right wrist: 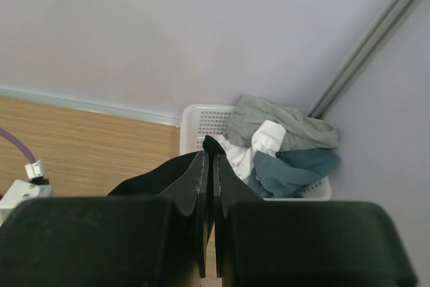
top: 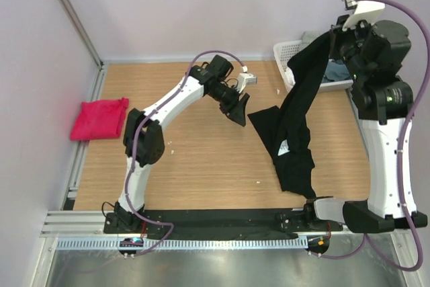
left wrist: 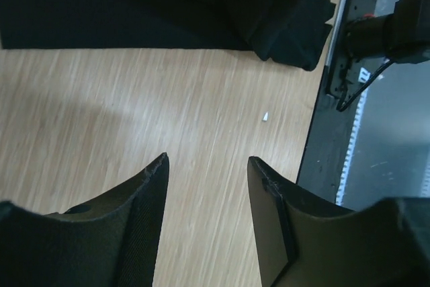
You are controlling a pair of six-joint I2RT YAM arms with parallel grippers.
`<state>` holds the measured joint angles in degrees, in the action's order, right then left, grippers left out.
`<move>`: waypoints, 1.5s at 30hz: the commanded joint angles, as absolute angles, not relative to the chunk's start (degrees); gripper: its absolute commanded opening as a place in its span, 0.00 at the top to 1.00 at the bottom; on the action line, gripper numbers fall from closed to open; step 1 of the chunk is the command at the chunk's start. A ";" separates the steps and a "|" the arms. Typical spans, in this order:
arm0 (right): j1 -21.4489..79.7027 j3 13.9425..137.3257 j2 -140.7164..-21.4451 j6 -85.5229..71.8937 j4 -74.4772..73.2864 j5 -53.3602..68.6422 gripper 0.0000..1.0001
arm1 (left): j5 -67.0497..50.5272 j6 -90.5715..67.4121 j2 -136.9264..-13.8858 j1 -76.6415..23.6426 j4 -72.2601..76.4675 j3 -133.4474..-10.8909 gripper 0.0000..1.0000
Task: Fold and stack the t-shirts
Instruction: Flatten the tshirt out
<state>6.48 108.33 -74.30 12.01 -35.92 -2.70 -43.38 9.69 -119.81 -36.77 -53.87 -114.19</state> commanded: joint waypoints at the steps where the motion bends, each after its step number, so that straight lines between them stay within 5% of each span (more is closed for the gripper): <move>1: 5.10 110.30 -70.58 13.97 -38.14 -7.29 0.99 | -55.27 6.43 -126.72 -35.42 -53.26 -120.39 0.48; 7: 3.87 110.04 -68.29 17.93 -42.89 -10.63 0.99 | -63.63 -4.37 -145.69 -35.86 -54.07 -141.56 0.47; 22: 3.08 108.10 -64.60 18.28 -45.97 -12.04 0.99 | -69.96 -38.05 -155.47 -41.40 -19.52 -136.94 0.43; 45: 0.79 105.91 -64.16 16.88 -45.26 -10.20 0.99 | -63.99 -30.15 -159.69 -39.02 -26.28 -139.03 0.42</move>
